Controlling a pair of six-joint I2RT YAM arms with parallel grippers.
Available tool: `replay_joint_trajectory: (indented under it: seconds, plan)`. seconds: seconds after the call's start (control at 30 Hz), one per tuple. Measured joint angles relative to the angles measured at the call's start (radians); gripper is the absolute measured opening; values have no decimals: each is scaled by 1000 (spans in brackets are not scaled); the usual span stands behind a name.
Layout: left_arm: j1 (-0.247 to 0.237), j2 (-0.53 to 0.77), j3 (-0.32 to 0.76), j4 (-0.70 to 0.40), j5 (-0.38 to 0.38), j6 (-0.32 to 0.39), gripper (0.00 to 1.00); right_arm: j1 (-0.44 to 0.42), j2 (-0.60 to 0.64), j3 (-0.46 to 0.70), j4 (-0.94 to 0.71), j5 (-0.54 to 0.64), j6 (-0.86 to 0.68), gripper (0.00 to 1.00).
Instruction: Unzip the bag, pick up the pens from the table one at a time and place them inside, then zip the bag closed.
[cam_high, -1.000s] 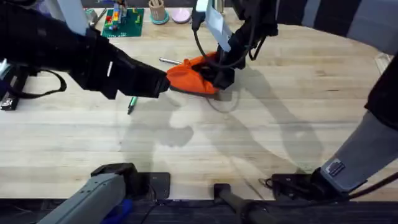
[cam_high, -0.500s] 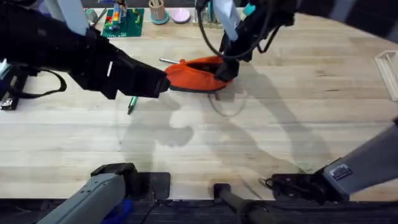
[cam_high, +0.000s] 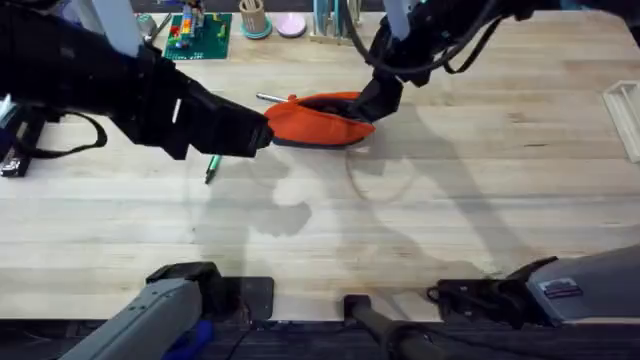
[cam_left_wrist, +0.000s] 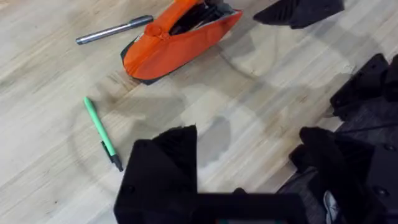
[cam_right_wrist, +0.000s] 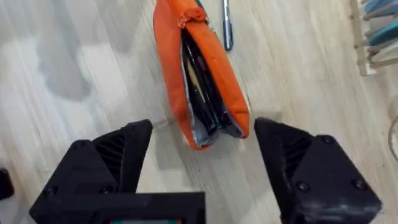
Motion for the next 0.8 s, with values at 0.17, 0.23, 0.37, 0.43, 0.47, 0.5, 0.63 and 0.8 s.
replay_joint_trajectory:
  seconds: [0.17, 0.23, 0.37, 0.43, 0.47, 0.5, 0.63, 0.8]
  plan:
    - [0, 0, 0, 0, 0, 0, 995, 0, -48, 0, -1, 0, 54, 996]
    - [0, 0, 0, 0, 0, 0, 995, 0, -65, 0, -2, 0, 82, 996]
    - [0, 0, 0, 0, 0, 0, 995, 0, -94, 0, -5, 0, 148, 996]
    - [0, 0, 0, 0, -5, 0, 995, 0, -108, 0, -20, 0, 182, 996]
    - [0, 0, 0, 0, -10, -1, 995, 0, -115, 0, -32, 0, 198, 996]
    - [0, 0, 0, 0, -15, -5, 994, 0, -122, 0, -44, 0, 210, 996]
    - [0, 0, 0, 17, -64, -52, 995, -10, -144, 0, -94, 0, 252, 996]
    - [0, 0, 0, 49, -182, -157, 995, -42, -156, 0, -132, 0, 287, 995]
